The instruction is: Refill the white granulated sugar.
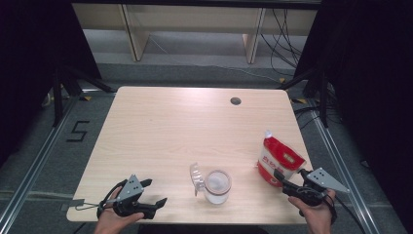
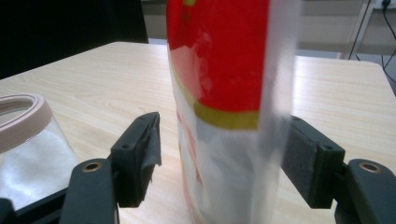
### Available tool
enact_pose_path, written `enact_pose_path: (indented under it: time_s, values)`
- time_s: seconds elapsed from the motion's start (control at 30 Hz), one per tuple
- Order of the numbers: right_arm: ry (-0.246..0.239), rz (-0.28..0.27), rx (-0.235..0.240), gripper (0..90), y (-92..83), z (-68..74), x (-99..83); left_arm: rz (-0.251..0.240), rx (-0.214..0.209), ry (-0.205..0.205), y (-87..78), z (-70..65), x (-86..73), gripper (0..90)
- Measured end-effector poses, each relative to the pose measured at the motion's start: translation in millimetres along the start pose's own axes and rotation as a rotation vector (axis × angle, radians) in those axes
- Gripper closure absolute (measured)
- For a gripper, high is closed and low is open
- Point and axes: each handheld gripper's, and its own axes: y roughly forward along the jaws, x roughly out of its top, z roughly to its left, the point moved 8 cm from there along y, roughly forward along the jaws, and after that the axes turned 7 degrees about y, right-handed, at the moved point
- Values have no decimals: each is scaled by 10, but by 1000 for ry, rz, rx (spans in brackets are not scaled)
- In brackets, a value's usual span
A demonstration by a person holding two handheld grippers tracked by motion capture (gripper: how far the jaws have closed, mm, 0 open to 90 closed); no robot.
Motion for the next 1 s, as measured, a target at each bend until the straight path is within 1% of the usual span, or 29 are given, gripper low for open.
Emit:
enact_pose_path:
  time_s: [0.03,0.13,0.17,0.2,0.23,0.27,0.3,0.33,0.37,0.4,0.43,0.47,0.5,0.53,0.57,0.6,0.63,0.67,0.7,0.73,0.77,0.8,0.83,0.87,0.9,0.97,1.0]
  values:
    - [38,3,-2,329,-17,21,-11,5,0,5,-3,5,-4,167]
    - [38,4,-13,324,-35,6,-21,13,3,10,-7,15,-11,167]
    - [35,5,-21,322,-59,10,-29,-14,-1,-13,10,-7,11,168]
    - [35,5,-21,322,-59,10,-29,-14,-1,-13,10,-7,11,167]
    - [15,19,-6,320,-91,13,-37,-13,-4,-14,12,-11,12,167]
    - [15,19,-6,320,-91,13,-37,-13,-4,-14,12,-11,12,167]
    - [-20,23,-35,311,-120,-1,-52,1,-14,-4,4,-13,8,168]
    - [-3,36,-24,310,-139,20,-67,5,-19,-15,5,-22,5,167]
    - [-3,36,-24,310,-139,20,-67,5,-19,-15,5,-22,5,167]
    - [-7,30,-40,306,-167,29,-81,9,-11,-7,5,-24,8,168]
    - [-10,16,-18,307,-158,45,-80,-3,-17,-13,17,-32,18,167]
    - [-10,16,-18,307,-158,45,-80,-3,-17,-13,17,-32,18,168]
    - [9,27,-40,304,-205,44,-92,1,-20,-13,20,-34,17,167]
    - [9,27,-40,304,-205,44,-92,1,-20,-13,20,-34,17,167]
    - [-26,42,-59,302,-242,8,-105,3,-20,-9,16,-34,23,167]
    - [11,41,-47,302,-257,42,-117,5,-16,-8,12,-32,27,167]
    - [-33,38,-39,299,-256,21,-114,3,-17,-9,15,-33,31,167]
    - [-33,38,-39,299,-256,21,-114,3,-17,-9,15,-33,31,167]
    - [-52,31,-49,293,-268,5,-113,4,-22,-10,18,-37,33,167]
    - [-45,42,-45,292,-281,23,-126,14,-15,-2,19,-27,27,167]
    - [-44,56,-40,279,-284,45,-156,2,-23,-12,28,-47,41,167]
    - [-37,61,-34,270,-283,57,-172,5,-24,-6,30,-47,46,167]
    - [-37,61,-34,270,-283,57,-172,5,-24,-6,30,-47,46,167]
    - [-48,49,-37,265,-283,56,-170,6,-24,-7,30,-48,48,167]
    - [-43,49,-43,240,-283,65,-184,6,-26,-12,35,-51,46,167]
    - [-49,68,-41,223,-295,74,-203,9,-29,-13,39,-52,38,167]
    - [-49,68,-41,223,-295,74,-203,9,-29,-13,39,-52,38,167]
